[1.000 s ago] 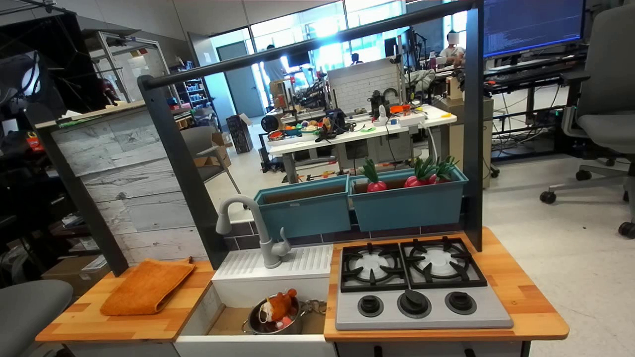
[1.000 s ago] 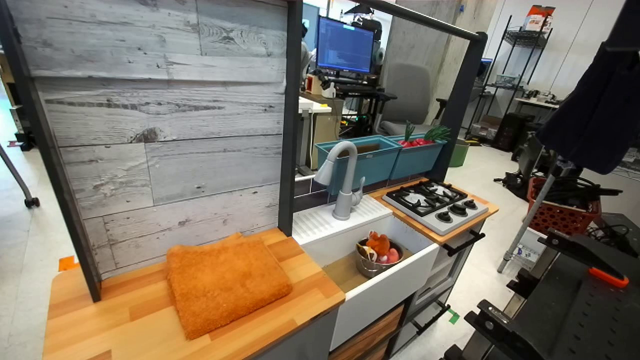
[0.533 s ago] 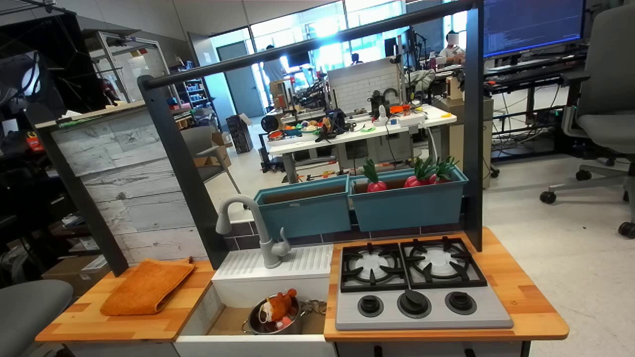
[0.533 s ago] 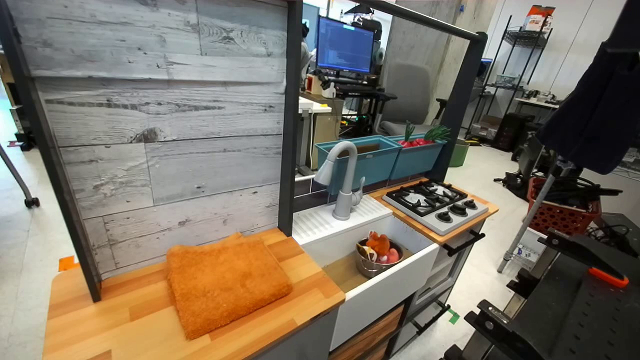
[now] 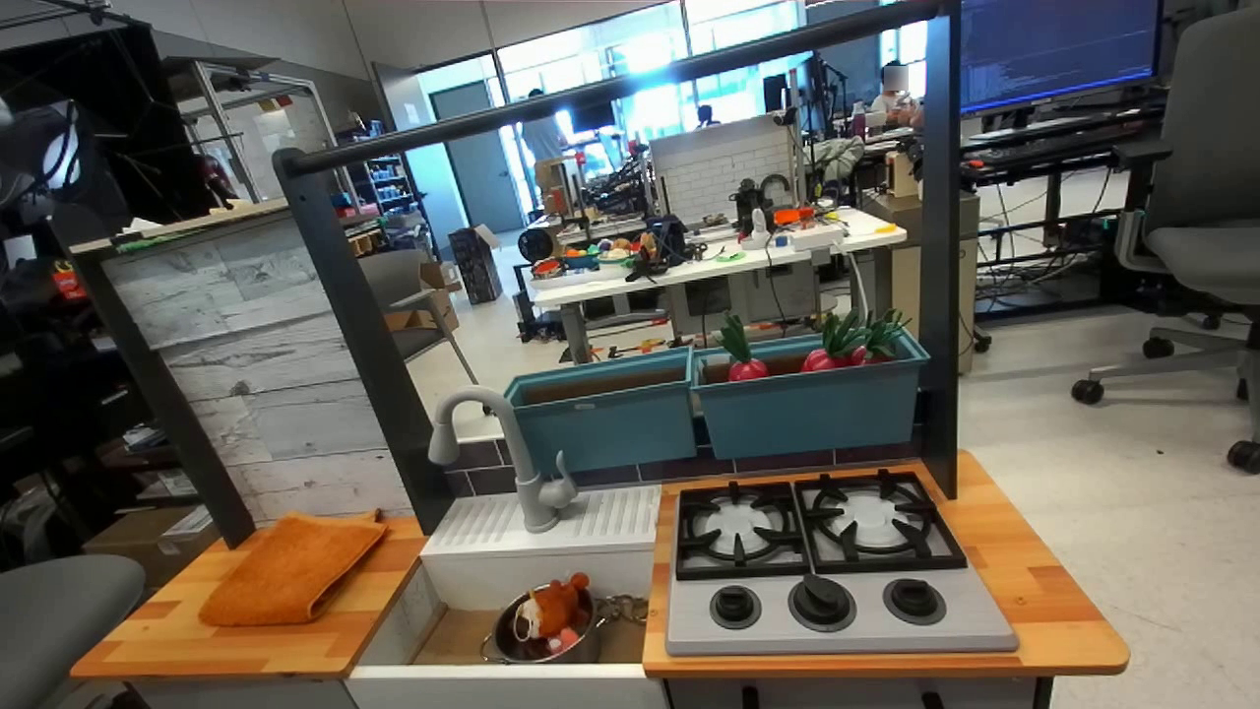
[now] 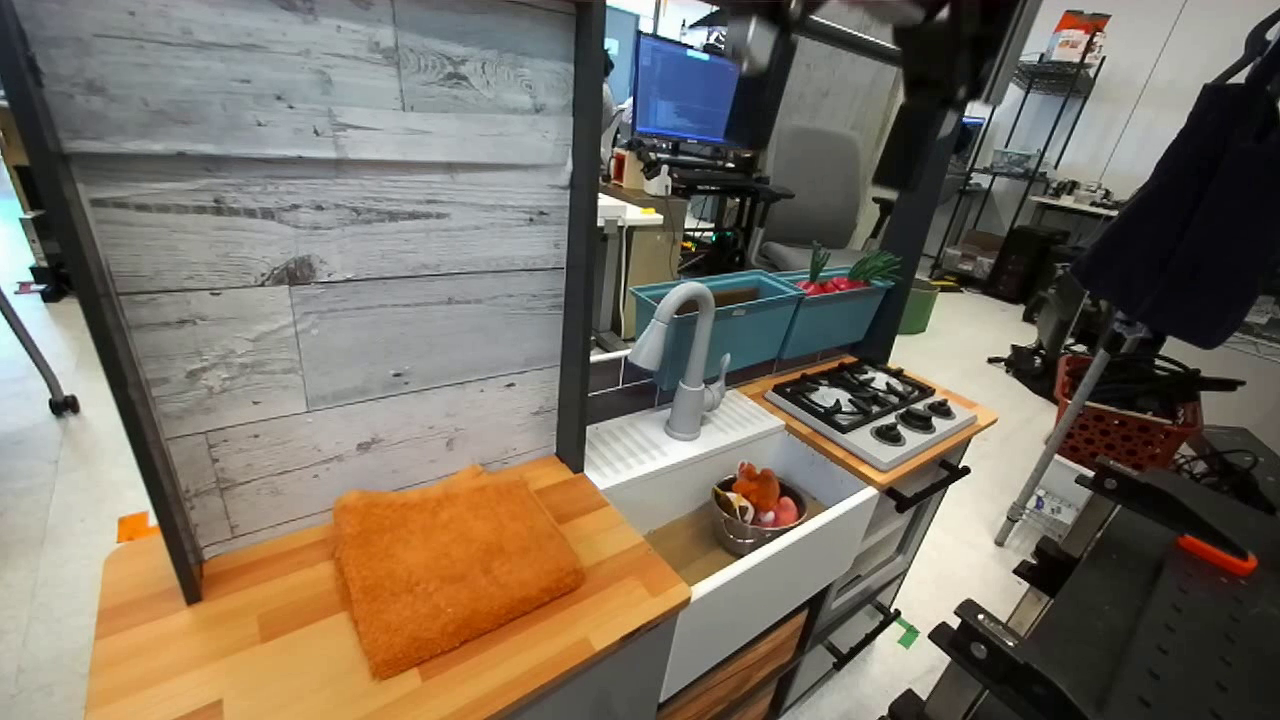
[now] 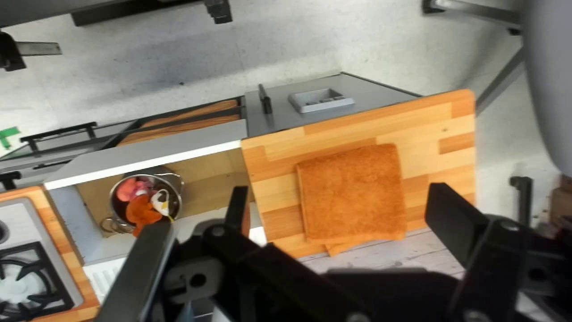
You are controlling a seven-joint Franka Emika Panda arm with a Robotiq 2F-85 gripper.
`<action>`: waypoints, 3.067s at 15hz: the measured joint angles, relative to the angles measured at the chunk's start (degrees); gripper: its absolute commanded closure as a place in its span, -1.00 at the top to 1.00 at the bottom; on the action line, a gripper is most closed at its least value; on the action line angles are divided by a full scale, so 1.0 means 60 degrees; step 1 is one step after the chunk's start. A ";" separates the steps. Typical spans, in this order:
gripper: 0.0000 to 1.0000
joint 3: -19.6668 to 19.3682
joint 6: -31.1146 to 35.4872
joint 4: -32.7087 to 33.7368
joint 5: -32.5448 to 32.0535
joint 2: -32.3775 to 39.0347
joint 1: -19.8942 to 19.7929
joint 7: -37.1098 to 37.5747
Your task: Use the towel to wipe the table, then put the dolls on the stove
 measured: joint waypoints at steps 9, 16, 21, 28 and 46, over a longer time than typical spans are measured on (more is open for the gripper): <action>1.00 -0.0768 -0.0660 0.3153 -0.2625 0.4525 0.0399 0.2569; 1.00 -0.0808 0.2532 0.2259 -0.2262 0.4293 0.0636 0.1979; 1.00 -0.2143 0.3657 0.3883 -0.2226 0.6355 0.2230 0.3452; 1.00 -0.3241 0.3459 0.5693 -0.2010 0.8445 0.3278 0.4947; 1.00 -0.1077 0.0910 0.7609 -0.0671 0.9402 0.1258 -0.0104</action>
